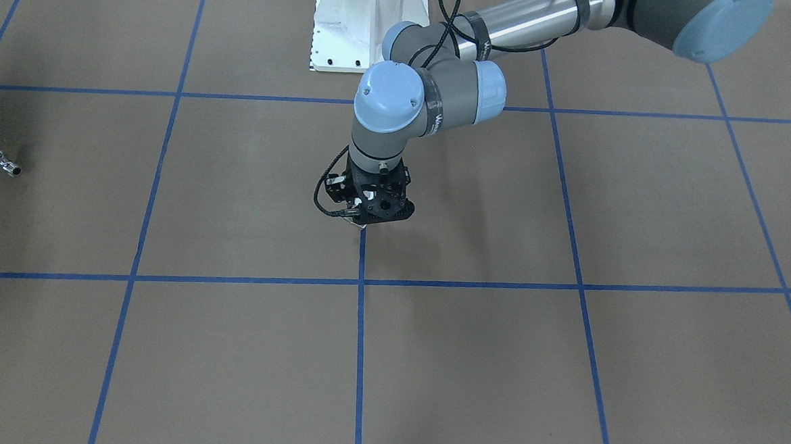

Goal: Assemble PPR valve and pipe with both arms

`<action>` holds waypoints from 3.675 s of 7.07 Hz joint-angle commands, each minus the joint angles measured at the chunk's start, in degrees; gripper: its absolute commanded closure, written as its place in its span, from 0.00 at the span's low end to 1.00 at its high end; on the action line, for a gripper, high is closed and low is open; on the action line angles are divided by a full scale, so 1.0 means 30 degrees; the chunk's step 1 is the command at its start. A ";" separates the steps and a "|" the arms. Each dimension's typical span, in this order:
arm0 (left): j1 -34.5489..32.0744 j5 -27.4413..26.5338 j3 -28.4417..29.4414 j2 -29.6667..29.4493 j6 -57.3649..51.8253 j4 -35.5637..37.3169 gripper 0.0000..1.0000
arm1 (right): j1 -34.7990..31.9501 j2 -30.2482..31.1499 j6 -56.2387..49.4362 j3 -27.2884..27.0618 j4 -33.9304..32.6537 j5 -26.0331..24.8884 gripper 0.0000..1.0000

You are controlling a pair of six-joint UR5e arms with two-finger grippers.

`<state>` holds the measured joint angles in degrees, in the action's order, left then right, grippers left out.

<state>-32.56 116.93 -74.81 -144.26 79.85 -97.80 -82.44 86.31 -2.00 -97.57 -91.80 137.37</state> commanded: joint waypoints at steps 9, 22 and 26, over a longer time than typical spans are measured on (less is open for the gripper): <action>-0.0336 -0.0393 -0.1656 0.0126 -0.0397 0.0488 0.01 | -0.0029 0.0000 0.0022 -0.0113 -0.0017 0.0003 0.00; -1.6275 0.4764 -1.2856 1.7940 -3.2712 0.6732 0.00 | 0.7120 0.5708 1.1195 -0.2226 1.1811 -0.4275 0.00; -1.6277 0.4793 -1.3150 1.7940 -3.1920 0.6732 0.00 | 0.7178 0.5742 0.8784 -0.0584 1.2024 -0.4275 0.01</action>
<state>-81.35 131.29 -114.00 -90.47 -16.20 -77.61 -61.01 103.65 26.04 -100.75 -55.87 124.46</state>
